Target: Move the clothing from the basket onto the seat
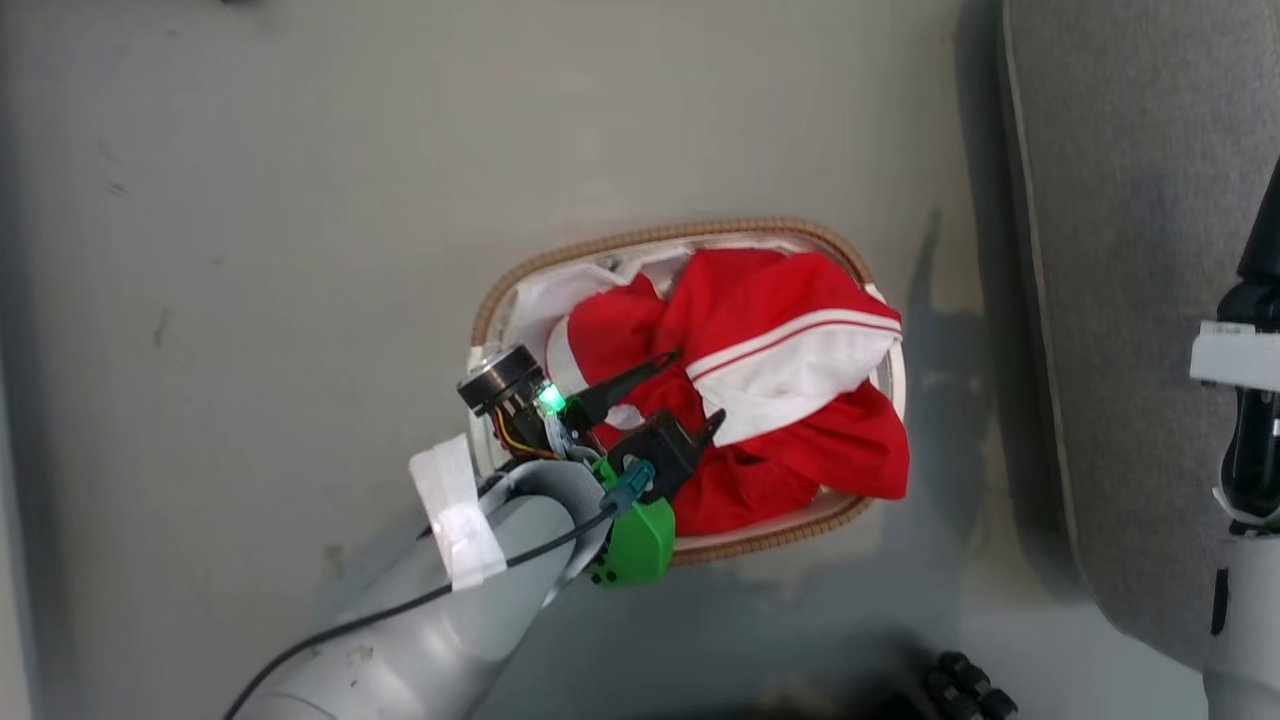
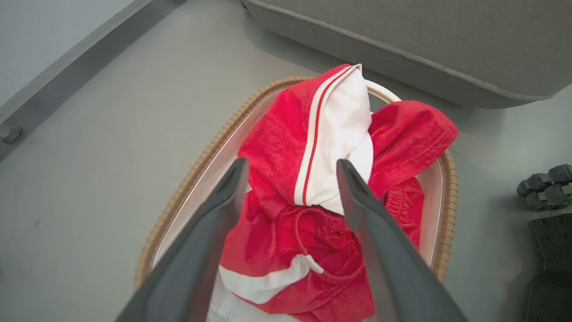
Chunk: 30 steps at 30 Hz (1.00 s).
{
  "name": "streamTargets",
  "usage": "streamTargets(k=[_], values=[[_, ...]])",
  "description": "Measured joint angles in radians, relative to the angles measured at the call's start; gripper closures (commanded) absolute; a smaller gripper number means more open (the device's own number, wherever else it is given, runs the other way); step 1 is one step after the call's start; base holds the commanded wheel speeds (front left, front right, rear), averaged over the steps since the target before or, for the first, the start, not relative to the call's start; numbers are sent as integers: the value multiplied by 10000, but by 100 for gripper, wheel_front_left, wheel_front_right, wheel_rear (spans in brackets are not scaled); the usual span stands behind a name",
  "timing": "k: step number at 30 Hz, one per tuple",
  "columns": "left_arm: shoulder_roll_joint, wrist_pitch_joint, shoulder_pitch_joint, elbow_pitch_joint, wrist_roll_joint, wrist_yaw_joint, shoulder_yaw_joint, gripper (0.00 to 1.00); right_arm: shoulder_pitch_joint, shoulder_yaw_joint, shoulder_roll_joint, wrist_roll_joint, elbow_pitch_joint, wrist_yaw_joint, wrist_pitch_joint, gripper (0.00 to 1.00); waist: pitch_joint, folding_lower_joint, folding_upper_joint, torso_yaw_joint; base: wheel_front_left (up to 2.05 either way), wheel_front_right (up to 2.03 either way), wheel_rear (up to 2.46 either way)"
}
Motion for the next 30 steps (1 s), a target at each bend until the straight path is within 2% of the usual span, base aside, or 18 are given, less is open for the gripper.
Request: streamTargets(k=[6,15,22,30], values=[[2,0,-969,1505,-38,-13,-959,0,-414,226,-4,305,-441,0,2,0,1186,1,0,-497,0,0,0],[8,0,-1801,2573,-59,77,-1160,0,-585,309,-2,569,-593,0,2,0,2581,0,0,-1224,0,0,0],[12,0,-2004,2732,-75,219,-1158,0,-655,343,-2,702,-541,0,2,0,3144,0,0,-1606,0,0,0],[17,0,-2075,1712,-253,431,-941,0,-691,326,0,742,-464,0,0,0,3218,-1,0,-1617,0,0,0]])
